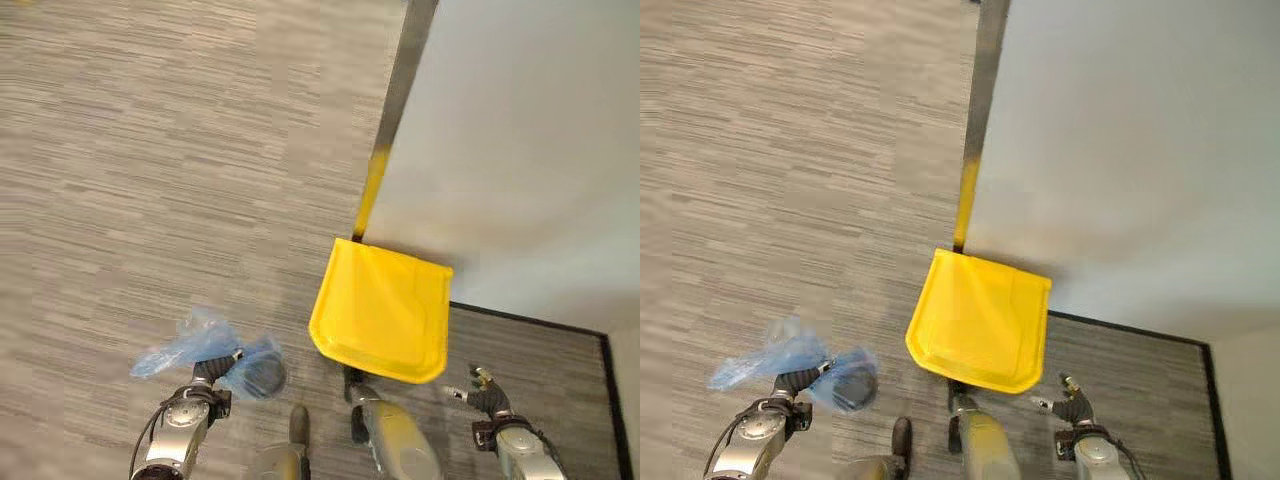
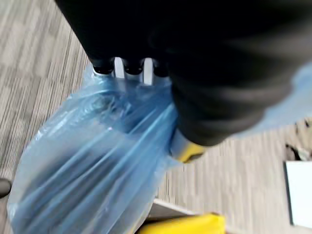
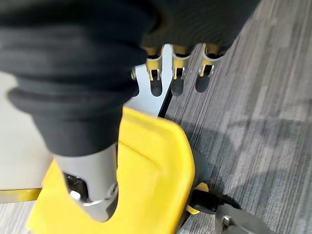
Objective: Gather garbage on tea table into small bin, then transfer packed bag to large trash can.
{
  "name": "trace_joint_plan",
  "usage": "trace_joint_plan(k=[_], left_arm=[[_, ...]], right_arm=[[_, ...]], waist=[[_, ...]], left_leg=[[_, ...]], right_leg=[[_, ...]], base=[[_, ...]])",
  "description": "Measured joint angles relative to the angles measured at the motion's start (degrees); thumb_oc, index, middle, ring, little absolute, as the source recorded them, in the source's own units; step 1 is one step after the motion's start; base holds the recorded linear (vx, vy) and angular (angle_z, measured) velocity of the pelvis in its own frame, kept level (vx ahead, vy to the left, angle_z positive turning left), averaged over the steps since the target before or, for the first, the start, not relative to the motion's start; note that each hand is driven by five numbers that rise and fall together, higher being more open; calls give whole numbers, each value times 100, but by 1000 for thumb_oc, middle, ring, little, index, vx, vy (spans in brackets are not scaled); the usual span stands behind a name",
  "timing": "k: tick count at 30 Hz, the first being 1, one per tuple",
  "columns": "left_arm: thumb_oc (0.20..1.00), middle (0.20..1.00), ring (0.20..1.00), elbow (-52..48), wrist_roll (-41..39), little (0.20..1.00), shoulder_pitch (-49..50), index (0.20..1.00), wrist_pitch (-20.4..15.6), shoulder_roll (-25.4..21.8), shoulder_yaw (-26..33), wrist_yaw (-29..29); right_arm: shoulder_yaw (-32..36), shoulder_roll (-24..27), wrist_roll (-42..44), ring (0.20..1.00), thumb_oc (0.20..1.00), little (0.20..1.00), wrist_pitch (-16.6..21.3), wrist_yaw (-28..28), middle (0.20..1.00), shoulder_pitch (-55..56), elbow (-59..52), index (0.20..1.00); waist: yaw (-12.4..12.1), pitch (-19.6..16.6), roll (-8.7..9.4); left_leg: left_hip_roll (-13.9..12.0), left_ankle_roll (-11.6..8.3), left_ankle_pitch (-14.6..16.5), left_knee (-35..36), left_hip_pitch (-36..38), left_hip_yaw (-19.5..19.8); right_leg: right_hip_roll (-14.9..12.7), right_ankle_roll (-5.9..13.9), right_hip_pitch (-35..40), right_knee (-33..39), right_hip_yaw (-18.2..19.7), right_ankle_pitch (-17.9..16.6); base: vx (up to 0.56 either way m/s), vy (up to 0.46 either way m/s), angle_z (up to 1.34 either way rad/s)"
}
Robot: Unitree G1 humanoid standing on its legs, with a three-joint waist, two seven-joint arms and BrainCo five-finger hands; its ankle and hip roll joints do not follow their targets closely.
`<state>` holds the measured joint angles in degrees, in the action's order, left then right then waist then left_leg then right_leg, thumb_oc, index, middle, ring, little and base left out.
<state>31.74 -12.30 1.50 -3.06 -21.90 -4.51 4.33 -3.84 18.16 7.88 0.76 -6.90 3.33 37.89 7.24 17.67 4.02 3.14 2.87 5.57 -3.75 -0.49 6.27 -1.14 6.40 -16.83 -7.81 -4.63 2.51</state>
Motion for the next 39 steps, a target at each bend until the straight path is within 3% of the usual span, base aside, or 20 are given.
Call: trace_joint_plan(k=[4, 8, 14, 18, 19, 22, 28, 31, 35, 36, 39], left_arm=[[200, 200, 200, -5, 0, 200, -11, 200, -5, -22, 10, 5], [200, 200, 200, -12, -2, 200, -117, 200, -5, -21, 29, 5], [200, 200, 200, -13, -1, 200, -142, 200, -7, 6, 1, -80], [200, 200, 200, -17, 3, 200, -106, 200, -11, 21, -248, -224], [200, 200, 200, -17, 11, 200, -132, 200, -10, 15, -407, -241], [200, 200, 200, -19, 12, 200, -195, 200, -10, 24, -510, -257], [200, 200, 200, -68, -9, 200, -880, 200, -40, -143, -991, -233], [200, 200, 200, -473, -9, 200, -1504, 200, -174, -345, -1753, -258], [200, 200, 200, -483, -9, 200, -2396, 200, -253, -319, -2243, -252], [200, 200, 200, -494, -10, 200, -2585, 200, -285, -234, -2308, -264], [200, 200, 200, -245, 29, 200, -4249, 200, -416, 218, -3387, -182]], right_arm=[[154, 32, 12, 1000, 1000, 1000, 39, -47, 1000, -135, -60, 1000], [245, 156, 232, 1000, 1000, 1000, 51, -64, 1000, -156, -196, 1000], [-54, 190, 299, 1000, 1000, 1000, 57, -19, 1000, -173, -233, 1000], [-704, 183, 291, 1000, 1000, 1000, 37, 147, 1000, -287, -454, 1000], [-1097, 212, 272, 1000, 1000, 1000, 30, 188, 1000, -669, -606, 1000], [-1321, 204, 220, 1000, 1000, 1000, 39, 225, 1000, -1256, -745, 1000], [-1413, 217, 243, 1000, 1000, 1000, 45, 95, 1000, -2798, -587, 1000], [-1837, 158, 352, 1000, 1000, 1000, 43, -7, 1000, -3542, -103, 1000], [-1974, 178, 463, 1000, 1000, 1000, 50, -123, 1000, -3883, 161, 1000], [-2004, 182, 470, 1000, 1000, 1000, 56, -148, 1000, -3973, 164, 1000], [-2249, 226, 584, 1000, 1000, 1000, 143, -304, 1000, -4826, 446, 1000]], waist=[[52, -56, -42], [215, -130, -87], [238, -353, -136], [189, -581, -188], [171, -585, -191], [36, -600, -205], [-172, -592, -245], [-248, -527, -244], [-276, -241, -85], [-176, -141, -46], [55, 363, 73]], left_leg=[[-206, -345, 360, -559, 38, -125], [-216, -345, 410, -567, 50, -533], [-225, -222, 337, -48, 259, -642], [-160, -145, 274, 15, 244, -653], [-144, -137, 263, 8, 206, -651], [-136, -151, 246, -9, 96, -627], [-116, -194, 186, -100, -171, -506], [-71, -187, 133, -111, -345, -536], [-20, -188, 130, -190, -444, -680], [9, -181, 127, -213, -462, -712], [143, -153, 124, -519, -810, -739]], right_leg=[[204, -305, 65, -276, -203, 156], [314, -495, 84, -258, -246, 139], [358, -454, 107, -126, -99, 53], [301, -455, 61, -103, -33, 16], [281, -459, 31, -101, -43, 9], [262, -489, -63, -98, -77, -12], [183, -539, -259, -95, -258, -48], [162, -488, -436, -82, -210, -125], [154, -393, -549, -82, -108, -188], [147, -362, -563, -78, -70, -232], [-8, -335, -749, -87, -6, -388]], base=[[170, -30, 11], [44, -1, -1], [1, 10, -14], [5, -12, 0], [6, -41, 8], [-2, -29, 8], [-29, -23, 14], [-55, -19, -5], [-72, 3, -16], [-106, 5, -6], [-111, -36, 2]])
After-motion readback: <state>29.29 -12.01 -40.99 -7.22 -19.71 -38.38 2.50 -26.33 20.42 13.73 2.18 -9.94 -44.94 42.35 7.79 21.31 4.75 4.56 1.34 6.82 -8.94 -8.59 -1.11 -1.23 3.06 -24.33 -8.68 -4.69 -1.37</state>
